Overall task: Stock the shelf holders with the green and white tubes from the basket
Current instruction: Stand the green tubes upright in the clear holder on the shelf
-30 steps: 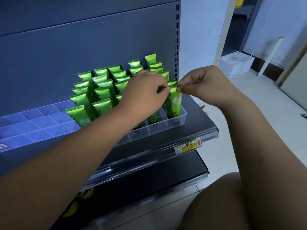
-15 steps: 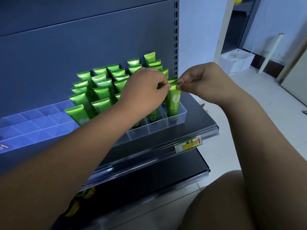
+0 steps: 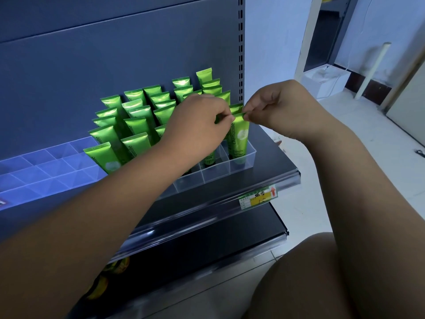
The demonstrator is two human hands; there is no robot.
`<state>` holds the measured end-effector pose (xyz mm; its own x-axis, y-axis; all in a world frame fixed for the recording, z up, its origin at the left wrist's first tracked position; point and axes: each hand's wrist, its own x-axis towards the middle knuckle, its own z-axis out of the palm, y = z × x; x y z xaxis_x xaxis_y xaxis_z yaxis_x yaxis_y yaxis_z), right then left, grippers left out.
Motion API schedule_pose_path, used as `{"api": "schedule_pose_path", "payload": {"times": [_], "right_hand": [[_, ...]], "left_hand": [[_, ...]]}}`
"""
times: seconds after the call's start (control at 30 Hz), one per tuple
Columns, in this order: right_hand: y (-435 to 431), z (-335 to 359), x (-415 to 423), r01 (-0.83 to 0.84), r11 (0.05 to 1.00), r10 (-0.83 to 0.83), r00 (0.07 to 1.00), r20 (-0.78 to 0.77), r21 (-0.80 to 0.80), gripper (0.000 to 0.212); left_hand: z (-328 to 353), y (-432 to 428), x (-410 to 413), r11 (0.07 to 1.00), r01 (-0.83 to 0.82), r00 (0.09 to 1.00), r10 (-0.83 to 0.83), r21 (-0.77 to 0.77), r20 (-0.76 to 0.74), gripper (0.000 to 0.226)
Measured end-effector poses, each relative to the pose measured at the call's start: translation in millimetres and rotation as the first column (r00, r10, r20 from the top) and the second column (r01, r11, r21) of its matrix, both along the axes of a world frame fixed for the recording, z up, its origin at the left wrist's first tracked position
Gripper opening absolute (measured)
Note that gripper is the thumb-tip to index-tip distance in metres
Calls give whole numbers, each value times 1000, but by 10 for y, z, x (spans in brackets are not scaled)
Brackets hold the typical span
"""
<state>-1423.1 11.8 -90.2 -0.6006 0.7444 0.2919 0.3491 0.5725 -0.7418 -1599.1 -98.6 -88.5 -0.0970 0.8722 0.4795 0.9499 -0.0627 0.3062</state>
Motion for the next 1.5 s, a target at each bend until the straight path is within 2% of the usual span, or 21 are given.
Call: {"api": "schedule_pose_path", "payload": {"times": [0.17, 0.4, 0.5, 0.63, 0.73, 0.8, 0.87, 0.93, 1.13, 1.3, 1.5], "right_hand": [[-19, 13, 7, 1, 1000, -1, 1000, 23, -4, 7], [-103, 84, 36, 11, 1000, -15, 991, 130, 25, 15], [-149, 141, 56, 41, 993, -61, 981, 185, 113, 19], [-274, 129, 119, 83, 964, -139, 967, 212, 252, 29], [-403, 80, 153, 139, 909, -213, 965, 151, 392, 42], [-488, 76, 147, 180, 899, -224, 972, 67, 399, 51], [-564, 87, 120, 167, 914, -184, 983, 12, 371, 58], [-626, 91, 69, 134, 909, -154, 988, 19, 395, 60], [-980, 116, -319, 109, 847, -146, 989, 29, 520, 63], [-1495, 117, -730, -49, 832, 31, 999, 42, 552, 62], [-2259, 43, -1205, -208, 838, 200, 977, 71, 505, 64]], "left_hand": [[-4, -24, -19, 1000, -14, 1000, 14, -7, 11, 19], [-47, -90, -44, 999, -9, 1000, 9, 34, -16, 16], [-26, -99, -40, 999, -8, 1000, 7, 50, 10, 20], [-7, -165, -11, 996, -35, 997, 39, 80, -59, 21], [11, -244, 2, 989, -79, 988, 94, 122, -123, 24], [15, -314, 5, 981, -111, 979, 135, 160, -153, 29], [13, -403, 6, 972, -144, 972, 174, 186, -158, 34], [14, -515, -3, 966, -199, 956, 229, 168, -183, 42], [59, -1009, -110, 912, -391, 815, 407, 127, -413, 64], [72, -1565, -334, 852, -505, 775, 517, 136, -364, 66], [29, -2530, -701, 725, -674, 650, 673, 142, -352, 67]]}}
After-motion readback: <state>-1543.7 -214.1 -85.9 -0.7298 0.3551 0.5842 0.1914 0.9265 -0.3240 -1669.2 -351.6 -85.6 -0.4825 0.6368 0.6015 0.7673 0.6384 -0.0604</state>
